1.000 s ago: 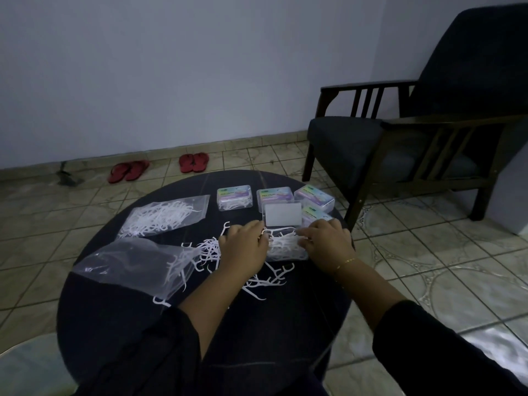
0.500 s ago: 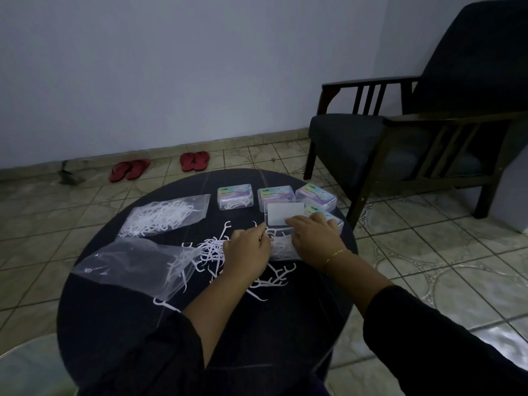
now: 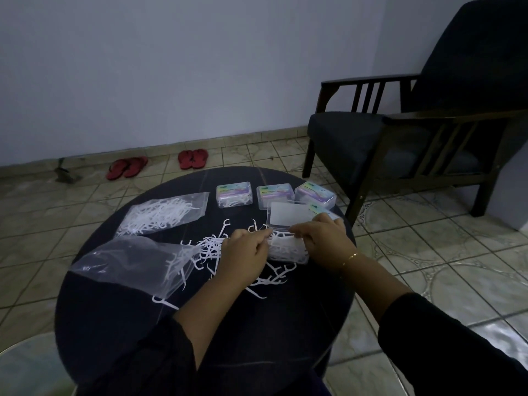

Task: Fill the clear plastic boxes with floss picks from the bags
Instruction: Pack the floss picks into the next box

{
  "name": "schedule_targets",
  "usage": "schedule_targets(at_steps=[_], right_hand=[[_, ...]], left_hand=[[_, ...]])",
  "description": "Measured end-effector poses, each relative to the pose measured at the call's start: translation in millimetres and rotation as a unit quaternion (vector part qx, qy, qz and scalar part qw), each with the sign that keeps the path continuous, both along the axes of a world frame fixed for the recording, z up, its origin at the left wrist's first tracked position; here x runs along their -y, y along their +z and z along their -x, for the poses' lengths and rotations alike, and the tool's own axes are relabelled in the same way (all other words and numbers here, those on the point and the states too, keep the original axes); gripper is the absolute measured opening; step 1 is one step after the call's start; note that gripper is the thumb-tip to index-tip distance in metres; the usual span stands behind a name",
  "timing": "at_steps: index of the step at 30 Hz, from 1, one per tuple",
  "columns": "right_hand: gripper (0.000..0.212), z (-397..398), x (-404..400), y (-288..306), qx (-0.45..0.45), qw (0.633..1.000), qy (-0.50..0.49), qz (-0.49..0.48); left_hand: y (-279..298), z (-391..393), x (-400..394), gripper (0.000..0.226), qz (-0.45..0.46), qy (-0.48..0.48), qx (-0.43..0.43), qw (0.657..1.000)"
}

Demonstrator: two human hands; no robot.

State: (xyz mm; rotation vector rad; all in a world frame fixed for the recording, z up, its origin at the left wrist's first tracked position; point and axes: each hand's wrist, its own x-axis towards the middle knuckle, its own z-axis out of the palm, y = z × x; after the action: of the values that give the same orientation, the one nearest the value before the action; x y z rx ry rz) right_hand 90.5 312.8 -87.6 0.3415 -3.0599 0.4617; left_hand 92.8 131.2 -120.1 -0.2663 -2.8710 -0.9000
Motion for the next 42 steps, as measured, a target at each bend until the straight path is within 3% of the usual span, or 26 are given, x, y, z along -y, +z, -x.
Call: schedule_targets(at_steps=[4, 7, 12, 25, 30, 33, 37, 42], right_hand=[[0.036, -0.7, -6.1, -12.2, -0.045, 0.995, -0.042, 0.083], [0.036, -6.8, -10.3, -21.6, -0.069, 0.991, -0.106, 0.048], [0.037, -17.6, -4.6, -34.4, -0.038, 0.996, -0.085, 0.013], [0.034, -24.9, 1.6, -42.0, -0.092, 0.991, -0.085, 0.054], [0.039, -18.7, 4.6, -32.9, -0.099, 0.974, -0.154, 0.136], [0.052, -13.2, 6.7, -19.4, -0.048, 0.963, -0.182, 0.193], [0.06, 1.0, 5.8, -15.4, 0.018, 0.962, -0.185, 0.201], [0.057, 6.9, 1.5, -20.8, 0.013, 0.96, -0.165, 0.227]], left_hand=[[-8.3, -4.3, 5.1, 0.043, 0.048, -0.032, -0.033, 0.998], [-14.6, -4.7, 5.2, 0.046, 0.063, -0.025, -0.023, 0.997], [-14.9, -8.4, -2.6, 0.047, 0.121, -0.043, -0.016, 0.992], [-13.6, -19.9, -8.2, 0.056, 0.138, -0.015, 0.0, 0.99], [-11.1, -20.0, -8.0, 0.063, 0.086, 0.02, 0.009, 0.996], [-10.9, -20.7, -8.5, 0.065, 0.063, 0.055, 0.015, 0.996], [-10.9, -21.4, -12.1, 0.059, 0.123, 0.049, 0.024, 0.991], [-11.7, -22.4, -16.7, 0.057, 0.121, 0.031, 0.022, 0.992]])
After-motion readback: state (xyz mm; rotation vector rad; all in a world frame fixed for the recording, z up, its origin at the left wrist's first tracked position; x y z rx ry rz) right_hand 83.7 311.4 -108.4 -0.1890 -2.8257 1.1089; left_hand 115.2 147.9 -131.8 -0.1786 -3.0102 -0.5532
